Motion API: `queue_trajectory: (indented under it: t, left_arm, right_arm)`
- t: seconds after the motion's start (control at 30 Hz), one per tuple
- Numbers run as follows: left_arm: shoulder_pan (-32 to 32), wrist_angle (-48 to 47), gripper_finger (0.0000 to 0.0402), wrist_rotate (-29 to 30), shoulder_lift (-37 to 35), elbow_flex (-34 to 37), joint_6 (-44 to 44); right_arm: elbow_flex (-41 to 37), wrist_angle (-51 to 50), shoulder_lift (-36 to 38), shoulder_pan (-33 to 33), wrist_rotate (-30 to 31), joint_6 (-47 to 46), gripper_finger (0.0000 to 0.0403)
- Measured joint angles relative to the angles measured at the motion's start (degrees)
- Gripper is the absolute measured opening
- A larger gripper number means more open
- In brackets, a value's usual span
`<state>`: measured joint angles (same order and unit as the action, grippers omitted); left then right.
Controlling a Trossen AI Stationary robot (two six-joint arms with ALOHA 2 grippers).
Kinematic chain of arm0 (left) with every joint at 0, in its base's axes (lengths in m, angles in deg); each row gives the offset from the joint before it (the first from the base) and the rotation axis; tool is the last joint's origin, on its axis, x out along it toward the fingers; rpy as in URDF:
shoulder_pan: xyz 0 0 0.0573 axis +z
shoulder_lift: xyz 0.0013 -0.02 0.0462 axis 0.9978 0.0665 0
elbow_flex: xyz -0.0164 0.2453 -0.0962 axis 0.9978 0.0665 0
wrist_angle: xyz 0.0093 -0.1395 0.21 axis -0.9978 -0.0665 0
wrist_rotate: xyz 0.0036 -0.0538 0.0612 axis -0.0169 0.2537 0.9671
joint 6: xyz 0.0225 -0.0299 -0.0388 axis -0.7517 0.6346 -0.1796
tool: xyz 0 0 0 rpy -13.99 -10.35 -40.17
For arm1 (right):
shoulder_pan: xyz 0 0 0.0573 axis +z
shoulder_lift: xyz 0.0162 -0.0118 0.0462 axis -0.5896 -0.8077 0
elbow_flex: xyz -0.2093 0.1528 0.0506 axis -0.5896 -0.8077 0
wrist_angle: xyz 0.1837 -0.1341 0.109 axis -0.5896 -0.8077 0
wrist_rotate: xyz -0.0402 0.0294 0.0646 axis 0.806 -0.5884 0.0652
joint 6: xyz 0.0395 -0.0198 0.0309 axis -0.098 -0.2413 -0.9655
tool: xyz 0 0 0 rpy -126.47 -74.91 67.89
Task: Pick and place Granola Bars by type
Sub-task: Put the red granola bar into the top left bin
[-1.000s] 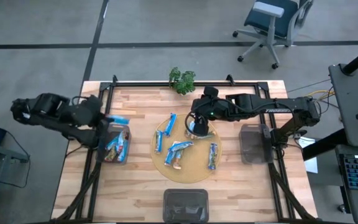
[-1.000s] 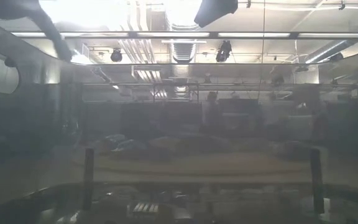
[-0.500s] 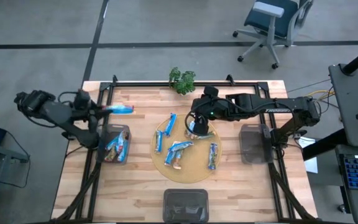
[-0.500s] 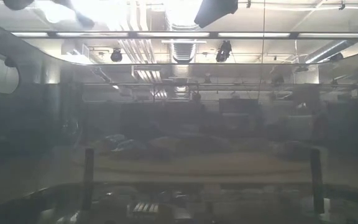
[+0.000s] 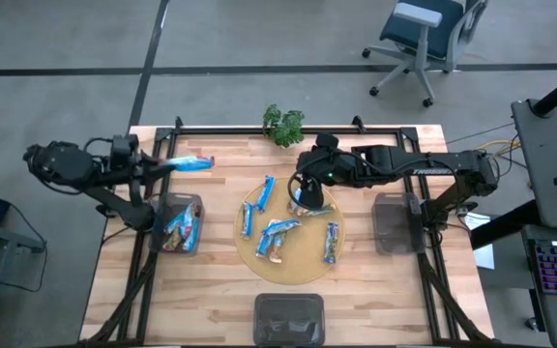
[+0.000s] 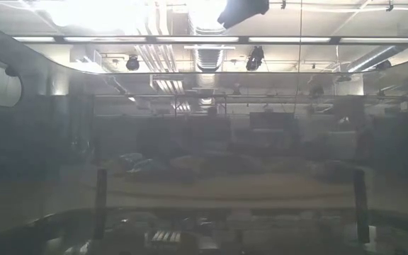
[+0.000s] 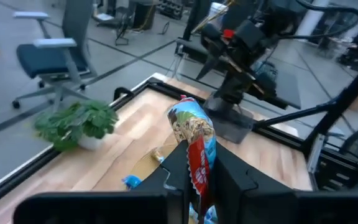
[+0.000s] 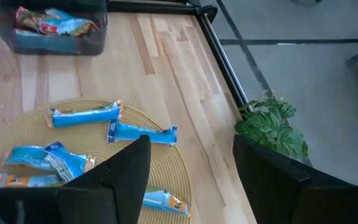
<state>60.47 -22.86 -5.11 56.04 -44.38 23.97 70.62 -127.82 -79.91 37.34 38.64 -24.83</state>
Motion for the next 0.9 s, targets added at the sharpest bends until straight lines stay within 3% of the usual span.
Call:
queue_trajectory:
  t: [0.2, 0.37, 0.47, 0.9]
  left_arm:
    - [0.0, 3.3, 0.0024, -1.6, -2.2, 5.1, -1.2]
    - [0.0, 12.8, 0.0024, -1.5, -5.5, 9.3, -6.7]
    - [0.0, 15.9, 0.0024, -1.5, -7.5, 11.2, -9.9]
    - [0.1, 16.0, 0.0024, -1.6, -11.5, 11.7, -12.7]
  right_arm:
    - [0.0, 0.4, 0.0, 0.0, -0.2, -0.2, 0.0219]
    - [0.0, 0.5, 0.0, 0.0, -0.9, -0.2, 0.0219]
    - [0.0, 0.8, 0.0, 0.0, -4.7, -0.2, 0.0219]
    - [0.0, 3.1, 0.0, -0.2, -6.5, -1.7, 0.0219]
